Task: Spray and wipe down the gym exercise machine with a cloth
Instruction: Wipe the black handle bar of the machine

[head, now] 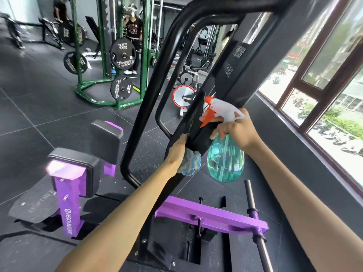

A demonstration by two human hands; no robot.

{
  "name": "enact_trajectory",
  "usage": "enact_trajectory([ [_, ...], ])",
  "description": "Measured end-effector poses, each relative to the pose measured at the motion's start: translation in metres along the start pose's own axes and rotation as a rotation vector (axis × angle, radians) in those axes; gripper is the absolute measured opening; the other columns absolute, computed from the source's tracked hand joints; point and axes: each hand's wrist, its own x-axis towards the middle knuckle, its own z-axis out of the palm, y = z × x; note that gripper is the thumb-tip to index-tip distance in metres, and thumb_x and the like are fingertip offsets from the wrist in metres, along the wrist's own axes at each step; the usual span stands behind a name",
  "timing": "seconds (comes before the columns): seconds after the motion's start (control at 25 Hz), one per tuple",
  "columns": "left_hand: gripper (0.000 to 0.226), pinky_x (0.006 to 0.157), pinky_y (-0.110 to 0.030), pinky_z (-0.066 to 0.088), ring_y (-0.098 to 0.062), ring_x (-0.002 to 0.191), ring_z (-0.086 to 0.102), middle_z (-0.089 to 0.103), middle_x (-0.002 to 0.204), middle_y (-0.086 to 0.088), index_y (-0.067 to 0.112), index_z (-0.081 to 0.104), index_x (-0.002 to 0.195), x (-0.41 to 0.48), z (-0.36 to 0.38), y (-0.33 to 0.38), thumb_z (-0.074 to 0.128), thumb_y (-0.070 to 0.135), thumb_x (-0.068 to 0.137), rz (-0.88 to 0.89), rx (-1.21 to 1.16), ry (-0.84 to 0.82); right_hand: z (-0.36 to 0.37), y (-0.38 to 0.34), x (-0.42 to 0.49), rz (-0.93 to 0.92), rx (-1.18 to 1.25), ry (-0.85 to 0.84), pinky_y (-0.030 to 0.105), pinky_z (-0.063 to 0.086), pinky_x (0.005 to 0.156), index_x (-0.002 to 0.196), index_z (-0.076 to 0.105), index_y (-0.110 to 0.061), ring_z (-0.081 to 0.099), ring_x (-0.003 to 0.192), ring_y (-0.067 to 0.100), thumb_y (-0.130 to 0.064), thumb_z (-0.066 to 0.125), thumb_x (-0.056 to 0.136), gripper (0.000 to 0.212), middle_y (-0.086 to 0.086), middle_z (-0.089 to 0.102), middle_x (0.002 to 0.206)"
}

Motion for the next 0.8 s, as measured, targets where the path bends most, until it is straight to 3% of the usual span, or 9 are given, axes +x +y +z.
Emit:
enact_trajectory([
  [0.08, 0.044, 0.081, -0.029, 0.048, -0.022, 0.09, 0.065, 0.068, 0.095, -0.005, 0.011, 0.067, 0.103, -0.013, 0.005, 0.025, 0.04, 0.046, 0.1, -0.015, -0.084, -0.091, 0.002, 0.002, -0.001, 0.023, -0.079, 0.019, 0.035, 0.053, 0.055, 0.083, 0.069, 0.004, 0.066, 0.073, 0.039, 0.0, 0.054, 0.043, 0.043, 0.018, 0.071, 0.09],
  [0.16, 0.023, 0.076, -0.03, 0.048, -0.02, 0.077, 0.063, 0.065, 0.088, -0.008, 0.009, 0.062, 0.093, -0.02, 0.011, 0.046, 0.049, 0.028, 0.095, 0.035, -0.172, -0.167, 0.002, 0.002, -0.005, 0.037, -0.165, 0.037, 0.048, 0.051, 0.064, 0.076, 0.07, -0.007, 0.061, 0.08, 0.043, -0.017, 0.056, 0.033, 0.047, 0.016, 0.07, 0.083],
  [0.2, 0.018, 0.074, -0.03, 0.049, -0.02, 0.076, 0.062, 0.063, 0.089, -0.008, 0.006, 0.057, 0.098, -0.025, 0.012, 0.051, 0.056, 0.016, 0.083, 0.088, -0.215, -0.224, 0.001, 0.0, -0.009, 0.032, -0.149, 0.062, 0.047, 0.051, 0.064, 0.077, 0.069, -0.009, 0.061, 0.079, 0.04, -0.017, 0.056, 0.033, 0.046, 0.013, 0.07, 0.083],
  [0.28, 0.061, 0.065, -0.024, 0.048, -0.015, 0.078, 0.061, 0.061, 0.095, -0.006, 0.013, 0.047, 0.12, -0.026, 0.01, 0.055, 0.05, -0.002, 0.061, 0.15, -0.168, -0.284, -0.001, -0.009, -0.019, 0.034, -0.035, 0.128, 0.035, 0.049, 0.056, 0.083, 0.07, -0.005, 0.062, 0.069, 0.028, -0.006, 0.054, 0.039, 0.046, 0.014, 0.07, 0.084],
  [0.36, 0.088, 0.069, -0.021, 0.046, -0.017, 0.098, 0.059, 0.059, 0.121, -0.009, 0.016, 0.035, 0.143, -0.029, 0.009, 0.056, 0.047, -0.014, 0.061, 0.205, 0.048, -0.308, -0.007, -0.021, -0.029, 0.036, 0.08, 0.178, 0.027, 0.047, 0.053, 0.094, 0.071, -0.008, 0.059, 0.063, 0.023, 0.0, 0.05, 0.045, 0.054, 0.017, 0.069, 0.086],
  [0.44, 0.089, 0.081, -0.02, 0.047, -0.018, 0.115, 0.055, 0.053, 0.137, -0.009, 0.017, 0.03, 0.15, -0.035, 0.008, 0.058, 0.049, -0.019, 0.07, 0.302, 0.224, -0.286, -0.013, -0.026, -0.037, 0.029, 0.07, 0.192, 0.027, 0.047, 0.055, 0.098, 0.071, -0.021, 0.059, 0.064, 0.022, -0.003, 0.05, 0.047, 0.059, 0.008, 0.07, 0.082],
  [0.64, 0.061, 0.09, -0.017, 0.043, -0.009, 0.112, 0.055, 0.054, 0.115, 0.013, 0.022, 0.037, 0.134, -0.068, 0.012, 0.084, 0.057, -0.009, 0.085, 0.599, 0.334, -0.114, -0.017, -0.043, -0.049, -0.063, -0.238, 0.276, 0.049, 0.053, 0.068, 0.089, 0.064, -0.036, 0.059, 0.076, 0.028, -0.027, 0.053, 0.044, 0.048, -0.007, 0.063, 0.078],
  [0.72, 0.054, 0.088, -0.021, 0.046, -0.004, 0.1, 0.057, 0.053, 0.108, 0.01, 0.025, 0.036, 0.118, -0.08, 0.018, 0.097, 0.065, -0.005, 0.084, 0.7, 0.269, -0.094, -0.017, -0.053, -0.052, -0.096, -0.166, 0.317, 0.044, 0.054, 0.07, 0.103, 0.06, -0.038, 0.059, 0.091, 0.019, -0.02, 0.055, 0.042, 0.063, -0.012, 0.063, 0.1],
  [0.8, 0.049, 0.085, -0.026, 0.045, -0.003, 0.089, 0.053, 0.049, 0.101, 0.005, 0.028, 0.035, 0.101, -0.091, 0.025, 0.107, 0.072, 0.001, 0.083, 0.758, 0.217, -0.124, -0.019, -0.064, -0.058, -0.115, -0.018, 0.31, 0.024, 0.051, 0.062, 0.118, 0.057, -0.034, 0.059, 0.087, 0.007, -0.01, 0.055, 0.044, 0.078, -0.005, 0.062, 0.102],
])
